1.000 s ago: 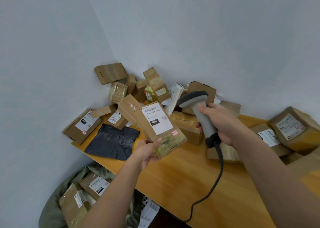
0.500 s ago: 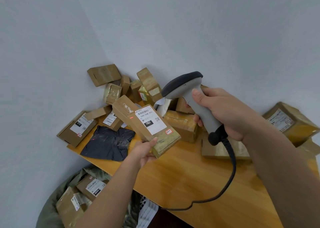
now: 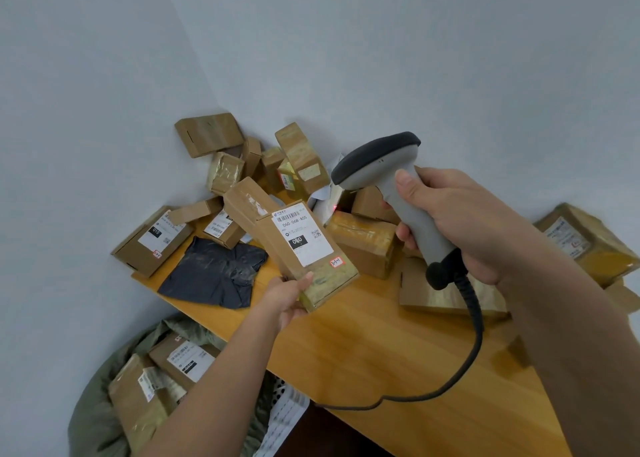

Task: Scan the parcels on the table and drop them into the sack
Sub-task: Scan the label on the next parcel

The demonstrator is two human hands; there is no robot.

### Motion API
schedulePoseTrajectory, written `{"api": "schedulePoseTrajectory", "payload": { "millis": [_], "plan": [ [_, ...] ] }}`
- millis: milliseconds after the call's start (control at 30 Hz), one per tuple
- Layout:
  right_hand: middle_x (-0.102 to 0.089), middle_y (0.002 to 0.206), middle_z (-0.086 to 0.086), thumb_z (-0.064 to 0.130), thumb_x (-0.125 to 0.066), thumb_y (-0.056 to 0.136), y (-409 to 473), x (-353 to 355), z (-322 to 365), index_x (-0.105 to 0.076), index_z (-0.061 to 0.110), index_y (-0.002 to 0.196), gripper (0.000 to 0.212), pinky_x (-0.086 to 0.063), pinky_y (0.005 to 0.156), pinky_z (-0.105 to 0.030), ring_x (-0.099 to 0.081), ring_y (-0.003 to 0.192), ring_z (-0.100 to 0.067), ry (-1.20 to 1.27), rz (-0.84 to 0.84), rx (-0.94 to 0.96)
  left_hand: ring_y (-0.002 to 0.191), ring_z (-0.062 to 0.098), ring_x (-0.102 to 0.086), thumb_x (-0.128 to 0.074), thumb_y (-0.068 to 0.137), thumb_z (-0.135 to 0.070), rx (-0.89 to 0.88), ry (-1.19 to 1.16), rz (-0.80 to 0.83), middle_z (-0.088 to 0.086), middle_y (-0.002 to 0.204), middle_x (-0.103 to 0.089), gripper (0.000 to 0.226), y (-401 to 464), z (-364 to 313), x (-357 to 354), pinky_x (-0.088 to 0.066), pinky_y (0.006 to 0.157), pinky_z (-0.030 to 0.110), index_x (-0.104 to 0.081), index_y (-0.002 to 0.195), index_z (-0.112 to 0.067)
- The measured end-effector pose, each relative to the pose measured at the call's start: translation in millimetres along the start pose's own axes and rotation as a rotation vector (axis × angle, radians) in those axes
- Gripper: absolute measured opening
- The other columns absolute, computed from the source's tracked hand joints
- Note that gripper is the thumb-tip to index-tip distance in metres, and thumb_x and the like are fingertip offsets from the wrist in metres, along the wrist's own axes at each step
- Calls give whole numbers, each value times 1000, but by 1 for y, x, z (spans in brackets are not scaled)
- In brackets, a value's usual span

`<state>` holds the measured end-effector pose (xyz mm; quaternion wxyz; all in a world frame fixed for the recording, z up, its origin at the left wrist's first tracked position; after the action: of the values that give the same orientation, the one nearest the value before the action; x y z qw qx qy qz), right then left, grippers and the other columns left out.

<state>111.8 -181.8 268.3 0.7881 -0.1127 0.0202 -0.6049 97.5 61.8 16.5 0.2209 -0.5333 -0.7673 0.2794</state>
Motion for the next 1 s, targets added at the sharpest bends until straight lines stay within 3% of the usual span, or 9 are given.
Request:
{"api": "schedulePoseTrajectory", "payload": {
  "millis": [200,367,633,767,900,1000],
  "plan": [
    [-62,94,-4,42,-46,100,5,-14,-3,-60,19,106,27,-52,62,-28,-58,63,-11,-12,35,9,90,24,-64,-63,93,-10,3,-24,-32,4,105,-63,43,-3,14,15,-54,74,46,-46,132,-3],
    [-62,91,-8,38,-47,101,18,-47,-17,-62,10,108,33,-51,51,-22,-58,56,-10,33,145,-45,94,27,-67,-68,91,-16,37,-105,-119,7,114,-66,46,-10,39,45,-55,61,39,-47,132,-7],
    [-60,82,-10,32,-47,102,22,-127,-63,-57,14,118,26,-49,47,-22,-58,47,-8,-54,313,-194,89,33,-66,-68,90,-25,232,-392,-517,17,112,-65,44,-13,137,176,-57,72,40,-51,126,-4],
    [-59,89,-9,30,-47,102,25,-163,-75,-56,17,116,21,-49,47,-21,-59,47,-7,-94,335,-236,98,36,-65,-60,94,-21,374,-474,-552,17,113,-64,33,-7,185,234,-54,67,44,-51,123,-8],
    [-60,90,-12,31,-49,102,38,-203,-87,-56,16,117,23,-49,52,-25,-60,51,-9,-106,282,-274,88,37,-64,-63,86,8,331,-406,-514,19,107,-66,40,15,209,291,-56,66,47,-58,121,-9],
    [-61,88,-14,32,-51,101,51,-248,-97,-56,13,120,27,-49,58,-31,-61,58,-15,-109,260,-313,95,38,-65,-63,90,-2,332,-387,-526,19,115,-66,33,29,226,336,-58,63,46,-60,122,-8]
  ]
}}
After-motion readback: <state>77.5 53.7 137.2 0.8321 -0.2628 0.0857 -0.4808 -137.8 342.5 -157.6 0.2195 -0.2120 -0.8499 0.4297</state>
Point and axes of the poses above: each hand's wrist, its own y-axis towards the middle knuckle, its own x-axis out of the back of the hand, z = x × y, the point moved 10 cm from there along y, towards the middle knuckle
